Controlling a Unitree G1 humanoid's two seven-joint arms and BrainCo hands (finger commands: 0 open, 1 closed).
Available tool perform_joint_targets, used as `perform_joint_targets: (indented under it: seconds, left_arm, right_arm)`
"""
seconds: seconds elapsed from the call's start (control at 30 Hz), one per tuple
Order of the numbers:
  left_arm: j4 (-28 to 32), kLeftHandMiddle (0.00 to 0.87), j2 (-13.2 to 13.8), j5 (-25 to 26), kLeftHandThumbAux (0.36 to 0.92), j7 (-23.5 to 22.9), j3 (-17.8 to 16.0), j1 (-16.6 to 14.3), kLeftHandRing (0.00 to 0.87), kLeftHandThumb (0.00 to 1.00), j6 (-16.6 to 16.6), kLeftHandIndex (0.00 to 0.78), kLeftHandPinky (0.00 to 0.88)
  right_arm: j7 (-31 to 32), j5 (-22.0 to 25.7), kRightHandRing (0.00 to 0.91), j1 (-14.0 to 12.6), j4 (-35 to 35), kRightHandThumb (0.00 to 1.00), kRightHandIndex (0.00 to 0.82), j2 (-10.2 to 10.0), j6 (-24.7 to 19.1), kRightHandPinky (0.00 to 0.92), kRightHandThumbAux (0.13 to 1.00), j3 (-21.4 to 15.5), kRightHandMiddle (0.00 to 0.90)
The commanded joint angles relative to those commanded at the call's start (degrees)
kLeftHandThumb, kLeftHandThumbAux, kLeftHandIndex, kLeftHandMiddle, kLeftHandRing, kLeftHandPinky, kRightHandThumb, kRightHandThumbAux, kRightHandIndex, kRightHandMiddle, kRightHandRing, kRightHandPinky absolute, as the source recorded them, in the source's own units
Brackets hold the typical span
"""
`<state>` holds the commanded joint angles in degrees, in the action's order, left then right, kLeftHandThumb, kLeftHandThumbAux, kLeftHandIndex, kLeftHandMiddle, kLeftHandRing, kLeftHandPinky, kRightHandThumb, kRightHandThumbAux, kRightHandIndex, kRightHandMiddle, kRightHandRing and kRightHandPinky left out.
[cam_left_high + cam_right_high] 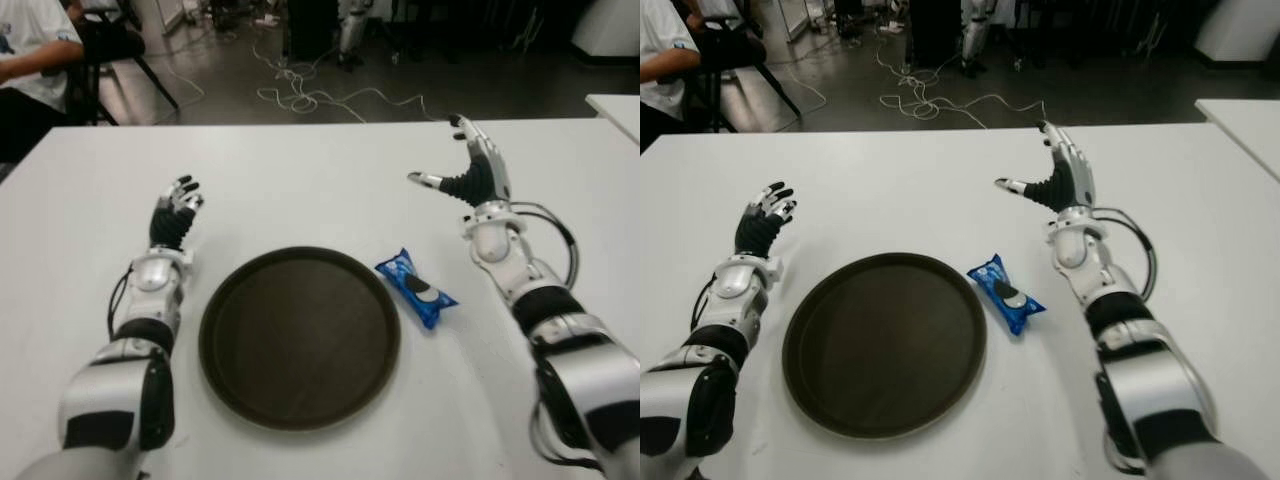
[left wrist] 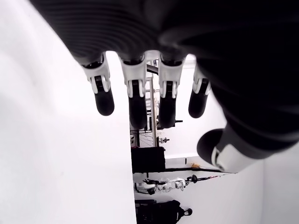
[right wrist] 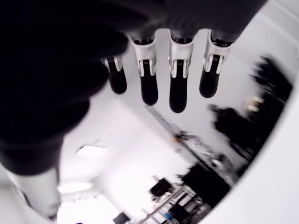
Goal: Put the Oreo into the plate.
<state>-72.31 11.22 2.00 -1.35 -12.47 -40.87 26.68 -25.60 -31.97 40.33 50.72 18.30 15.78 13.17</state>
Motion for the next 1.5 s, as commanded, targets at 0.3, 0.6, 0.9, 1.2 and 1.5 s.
perform_joint_targets:
  seconds: [0.3,0.6,0.9,1.2,1.5]
  left_arm:
    - [-0.08,0.167,0.08,0.24,0.570,-0.53,0.18,-0.10,0.125,0.000,-0.36,0.153,0.099]
    - [0.08,0.183,0.25,-0.03,0.596,-0.18,0.49,-0.20,0.143,0.000,-0.70,0.157,0.121]
    - [0.07,0.179,0.19,0.04,0.584,0.08,0.40,-0.25,0.132,0.000,-0.72,0.164,0.107]
    - [0.04,0.172,0.41,-1.02,0.571,0.74,1.13,-0.15,0.127,0.000,-0.31,0.156,0.098]
    - [0.12,0.169,0.41,-1.38,0.554,0.72,1.30,-0.06,0.129,0.000,-0.42,0.146,0.100]
  right_arm:
    - [14.39,-6.65,0.143,-7.81,-25.98,0.000,0.137,4.23,-18.80,0.087,0.589,2.08,0.160]
    - [26.12,-11.05,0.122,-10.62,-37.41,0.000,0.144,6.28,-29.21,0.069,0.529,3.77,0.148]
    - [33.58,-12.45,0.143,-13.76,-45.50,0.000,0.197,9.70,-30.22,0.071,0.554,4.39,0.177]
    - [41.80,-15.15,0.186,-17.19,-52.23,0.000,0.237,10.97,-33.42,0.077,0.552,6.38,0.226]
    - [46.52,-16.66,0.192,-19.22,-54.54,0.000,0.232,10.70,-35.64,0.087,0.573,7.44,0.227]
